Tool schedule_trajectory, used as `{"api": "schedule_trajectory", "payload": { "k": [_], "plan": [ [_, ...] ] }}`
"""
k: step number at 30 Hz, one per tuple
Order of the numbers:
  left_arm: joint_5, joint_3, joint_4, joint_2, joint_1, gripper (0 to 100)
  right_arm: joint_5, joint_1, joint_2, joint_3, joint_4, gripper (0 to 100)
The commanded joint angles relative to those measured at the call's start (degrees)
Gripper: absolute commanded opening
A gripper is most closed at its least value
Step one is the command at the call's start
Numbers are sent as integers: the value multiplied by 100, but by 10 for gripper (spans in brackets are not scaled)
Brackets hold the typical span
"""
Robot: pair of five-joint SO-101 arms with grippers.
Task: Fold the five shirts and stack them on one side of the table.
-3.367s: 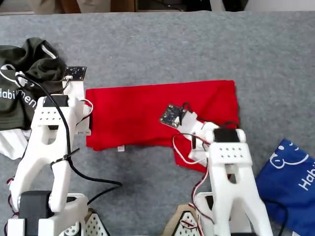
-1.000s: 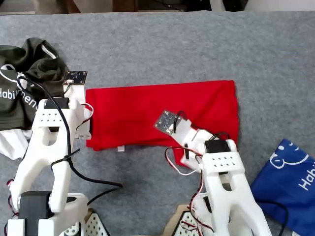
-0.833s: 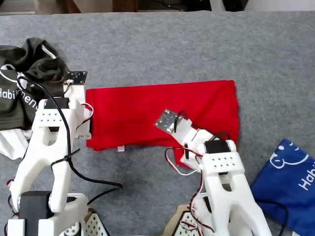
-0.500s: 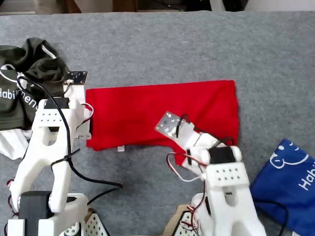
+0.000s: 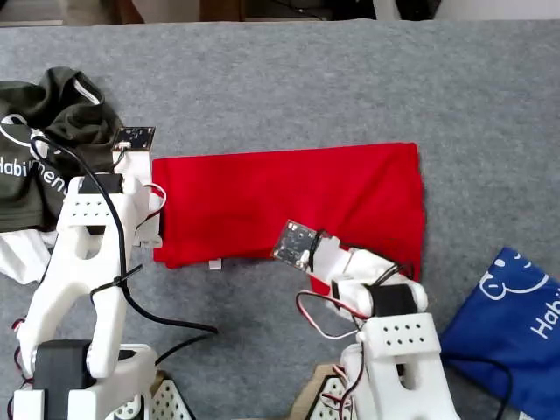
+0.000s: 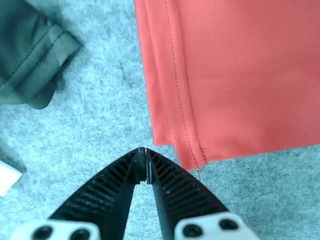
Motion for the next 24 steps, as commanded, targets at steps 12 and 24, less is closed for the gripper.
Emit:
{"api": "schedule_trajectory", "payload": {
  "k": [12,24],
  "plan": [
    [-35,-237,-18,-136,-44,19,53,-66,567,303,-1073,53],
    [-35,-237,-9,-136,-53,19,-360,101,1402,-356,-1116,5]
  ]
}}
